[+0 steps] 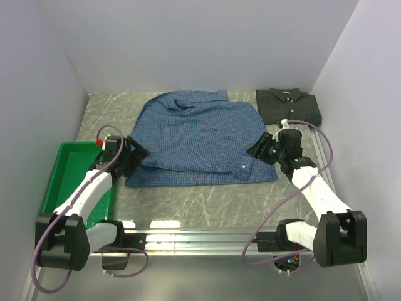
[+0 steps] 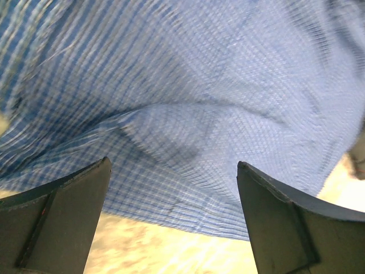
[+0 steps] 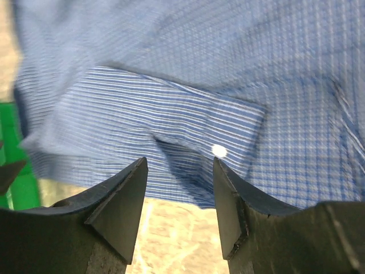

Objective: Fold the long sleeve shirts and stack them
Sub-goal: Fold the shirt

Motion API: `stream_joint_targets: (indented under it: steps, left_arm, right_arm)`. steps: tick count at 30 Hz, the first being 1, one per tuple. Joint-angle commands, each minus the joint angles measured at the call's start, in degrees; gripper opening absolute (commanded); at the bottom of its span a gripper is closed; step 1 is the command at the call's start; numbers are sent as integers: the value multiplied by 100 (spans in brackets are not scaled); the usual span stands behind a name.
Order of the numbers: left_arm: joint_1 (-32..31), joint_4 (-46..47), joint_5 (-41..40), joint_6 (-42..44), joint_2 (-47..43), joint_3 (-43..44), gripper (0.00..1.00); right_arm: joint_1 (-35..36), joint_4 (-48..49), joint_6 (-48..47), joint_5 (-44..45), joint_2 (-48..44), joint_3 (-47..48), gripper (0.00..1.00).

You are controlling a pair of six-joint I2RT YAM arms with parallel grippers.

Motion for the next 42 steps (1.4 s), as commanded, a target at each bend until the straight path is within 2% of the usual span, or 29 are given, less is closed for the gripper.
stream_joint_targets:
  steps: [1,6,13,19,23,26,28,29,30,32,33,37,42]
  left_arm:
    - [-44,156,96,156,-7,301,98]
    - [-114,533,70,50,380,346,97]
    - [-307,938,-45,-143,1126,512,96]
    - [-413,1105,-45,-363,1426,600,89]
    - [-413,1053,-291,-398,1549,644,78]
    - [-413,1000,-387,-390,1663,697,70]
    - [-413,974,-449,-364,1742,741,63]
    - [-413,930,-475,-372,1769,776,62]
    - [-413,878,-519,-355,1795,828,59]
    - [-413,833,-642,-328,1813,890,51]
    - [-413,781,-668,-319,1813,934,49]
    - [-413,640,-800,-363,1874,1022,42]
    - [-413,420,-897,-512,1805,909,43]
  right_arm:
    - [65,305,-299,-452,-65,-274,56]
    - [127,586,-264,-681,84,-617,56]
    - [232,463,-536,-989,401,-626,57]
    - [346,481,-616,-1024,585,-653,57]
    - [399,481,-642,-971,848,-653,55]
    - [425,498,-625,-1024,1033,-644,50]
    - [425,403,-607,-972,1051,-618,41]
    - [425,358,-625,-945,1025,-600,35]
    - [425,314,-616,-910,981,-582,23]
    - [417,78,-590,-787,841,-478,6]
    - [425,-28,-616,-769,814,-416,3]
    - [417,-494,-660,-778,761,-126,0]
    - [399,-986,-765,-524,849,86,0]
